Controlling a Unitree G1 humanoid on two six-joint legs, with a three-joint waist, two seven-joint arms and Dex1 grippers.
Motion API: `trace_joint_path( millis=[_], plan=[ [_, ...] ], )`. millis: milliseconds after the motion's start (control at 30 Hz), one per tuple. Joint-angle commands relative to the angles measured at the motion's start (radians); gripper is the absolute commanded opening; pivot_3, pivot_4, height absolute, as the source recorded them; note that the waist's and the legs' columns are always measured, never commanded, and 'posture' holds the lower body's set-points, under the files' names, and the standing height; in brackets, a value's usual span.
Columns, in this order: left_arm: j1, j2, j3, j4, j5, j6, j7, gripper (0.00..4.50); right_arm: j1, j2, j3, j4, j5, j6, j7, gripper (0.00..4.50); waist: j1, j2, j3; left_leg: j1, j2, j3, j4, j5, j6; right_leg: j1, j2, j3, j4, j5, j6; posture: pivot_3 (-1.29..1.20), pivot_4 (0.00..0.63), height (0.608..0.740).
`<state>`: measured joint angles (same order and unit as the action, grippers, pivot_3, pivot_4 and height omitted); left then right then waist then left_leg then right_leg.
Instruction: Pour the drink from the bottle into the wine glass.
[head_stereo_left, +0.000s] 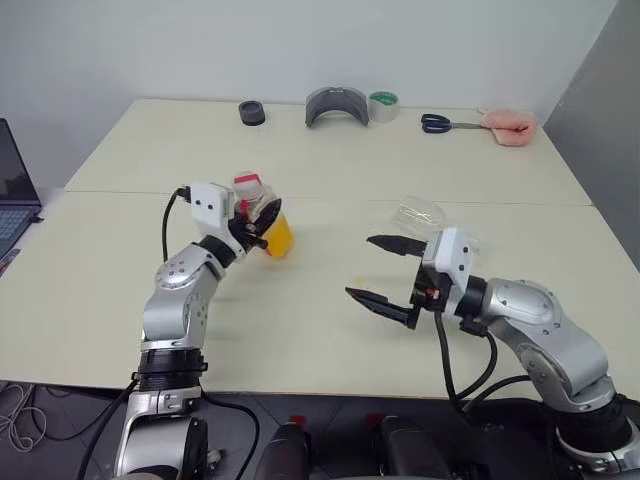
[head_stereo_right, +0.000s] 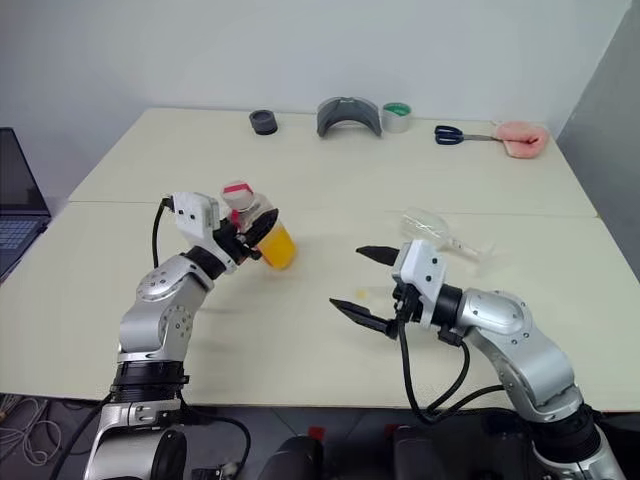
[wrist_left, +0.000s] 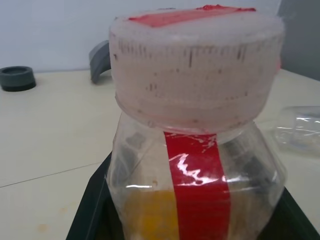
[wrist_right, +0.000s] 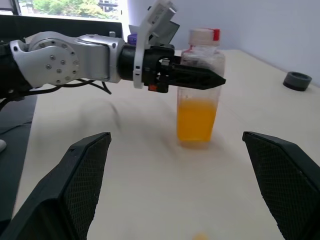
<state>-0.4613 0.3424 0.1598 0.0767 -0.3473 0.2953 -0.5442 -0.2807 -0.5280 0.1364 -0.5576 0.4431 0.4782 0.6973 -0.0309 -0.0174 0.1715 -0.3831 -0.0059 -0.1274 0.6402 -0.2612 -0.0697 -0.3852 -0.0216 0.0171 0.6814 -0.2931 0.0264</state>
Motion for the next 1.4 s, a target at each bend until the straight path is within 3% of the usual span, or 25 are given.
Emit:
trace_joint_path(
  millis=[33, 200, 467, 667, 900, 1067, 1400],
  plan=[
    [-0.001, -0.012, -0.023, -0.088, -0.081, 0.044, -0.070, 1.82, 0.014, 0.016, -0.054, -0.021, -0.016, -0.022, -0.054, 4.50, 0.001, 0.000, 0.000, 0.000, 0.000, 0.000, 0.000, 0.000, 0.000, 0.000, 0.000, 0.000, 0.000, 0.000, 0.000, 0.00, 0.150, 0.740],
    [-0.025, -0.012, -0.077, -0.071, -0.107, 0.069, -0.161, 1.82, 0.053, 0.027, -0.088, -0.049, -0.060, -0.026, -0.125, 4.50, -0.001, 0.000, 0.000, 0.000, 0.000, 0.000, 0.000, 0.000, 0.000, 0.000, 0.000, 0.000, 0.000, 0.000, 0.000, 0.00, 0.150, 0.740],
    [-0.127, -0.042, -0.176, 0.078, -0.042, -0.073, -0.301, 1.82, 0.143, 0.041, -0.153, -0.162, -0.018, 0.041, -0.205, 4.50, -0.001, 0.000, 0.000, 0.000, -0.001, 0.001, 0.000, 0.000, 0.000, 0.000, 0.000, 0.000, 0.000, 0.000, 0.000, 0.00, 0.150, 0.740],
    [-0.210, -0.076, -0.225, 0.193, -0.049, -0.119, -0.446, 1.82, 0.077, 0.079, -0.160, -0.208, 0.103, 0.190, -0.267, 4.50, -0.002, 0.000, 0.000, 0.000, 0.000, 0.001, 0.000, 0.000, 0.000, 0.000, 0.001, 0.001, 0.000, 0.000, 0.000, 0.00, 0.150, 0.740],
    [-0.255, -0.039, -0.288, 0.287, -0.002, -0.197, -0.634, 1.82, -0.063, 0.123, -0.072, -0.155, 0.059, 0.251, -0.337, 4.50, -0.003, 0.000, 0.000, 0.000, 0.000, 0.001, 0.000, 0.000, 0.000, 0.000, 0.001, 0.000, 0.000, 0.000, 0.000, 0.00, 0.150, 0.740],
    [-0.273, -0.038, -0.292, 0.349, 0.046, -0.301, -0.661, 1.82, -0.132, 0.140, -0.015, -0.110, 0.019, 0.266, -0.353, 4.50, -0.002, 0.000, 0.000, -0.001, 0.000, 0.001, 0.000, 0.000, 0.000, -0.001, 0.001, 0.000, 0.000, 0.000, 0.000, 0.00, 0.150, 0.740],
    [-0.279, -0.037, -0.284, 0.351, 0.050, -0.311, -0.671, 1.82, -0.194, 0.172, 0.052, -0.034, -0.034, 0.254, -0.346, 4.50, -0.003, 0.000, 0.000, -0.001, 0.000, 0.000, 0.000, 0.000, 0.001, -0.002, 0.001, 0.000, 0.001, 0.000, 0.000, 0.00, 0.150, 0.740]
  ],
)
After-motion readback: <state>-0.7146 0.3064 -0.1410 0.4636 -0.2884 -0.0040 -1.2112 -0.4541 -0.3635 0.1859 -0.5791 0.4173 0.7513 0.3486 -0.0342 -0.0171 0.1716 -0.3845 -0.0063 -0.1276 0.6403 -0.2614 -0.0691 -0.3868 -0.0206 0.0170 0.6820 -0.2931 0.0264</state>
